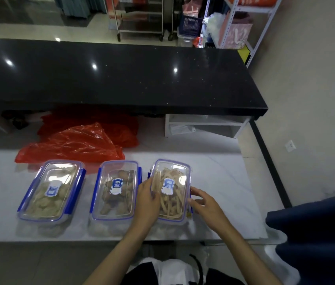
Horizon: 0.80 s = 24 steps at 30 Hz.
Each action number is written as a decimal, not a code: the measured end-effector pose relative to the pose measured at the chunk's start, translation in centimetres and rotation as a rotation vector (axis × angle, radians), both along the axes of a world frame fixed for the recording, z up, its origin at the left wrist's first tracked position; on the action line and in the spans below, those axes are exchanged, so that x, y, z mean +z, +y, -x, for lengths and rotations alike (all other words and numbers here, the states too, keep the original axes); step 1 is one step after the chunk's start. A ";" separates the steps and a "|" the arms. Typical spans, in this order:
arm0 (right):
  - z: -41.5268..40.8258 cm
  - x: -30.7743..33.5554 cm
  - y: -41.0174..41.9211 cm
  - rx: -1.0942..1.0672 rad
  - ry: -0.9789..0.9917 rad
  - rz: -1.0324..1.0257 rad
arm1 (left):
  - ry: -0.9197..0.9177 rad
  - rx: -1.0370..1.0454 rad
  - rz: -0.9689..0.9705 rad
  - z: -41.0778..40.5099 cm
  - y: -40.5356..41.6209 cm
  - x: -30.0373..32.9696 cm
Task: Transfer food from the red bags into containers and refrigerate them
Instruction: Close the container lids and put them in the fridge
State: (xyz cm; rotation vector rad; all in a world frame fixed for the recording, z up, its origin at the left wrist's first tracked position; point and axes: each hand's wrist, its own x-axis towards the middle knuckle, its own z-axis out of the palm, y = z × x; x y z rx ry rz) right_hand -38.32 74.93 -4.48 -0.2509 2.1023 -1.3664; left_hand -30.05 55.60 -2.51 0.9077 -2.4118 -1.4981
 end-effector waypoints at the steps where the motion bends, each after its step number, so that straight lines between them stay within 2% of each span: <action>1: -0.2 0.2 -0.1 0.006 -0.011 0.019 | 0.012 0.000 -0.010 -0.1 0.4 0.3; 6: 0.2 0.7 -0.7 0.022 0.083 -0.017 | -0.015 -0.006 -0.086 -0.4 1.1 2.1; 9: 0.6 0.5 -0.9 -0.017 0.118 -0.045 | -0.020 -0.015 -0.068 -0.3 0.9 1.8; 13: 1.3 0.0 0.1 -0.014 0.080 -0.077 | -0.102 -0.048 -0.073 0.1 0.8 0.2; 16: 1.2 -0.1 0.3 0.051 0.025 -0.045 | -0.132 -0.083 -0.057 0.5 -0.1 -4.5; 19: 1.2 0.3 0.0 0.081 0.019 0.031 | -0.107 -0.056 -0.085 0.1 0.6 -0.5; 24: 1.6 1.1 -0.5 0.010 0.010 0.086 | -0.052 -0.032 -0.103 0.2 0.6 1.0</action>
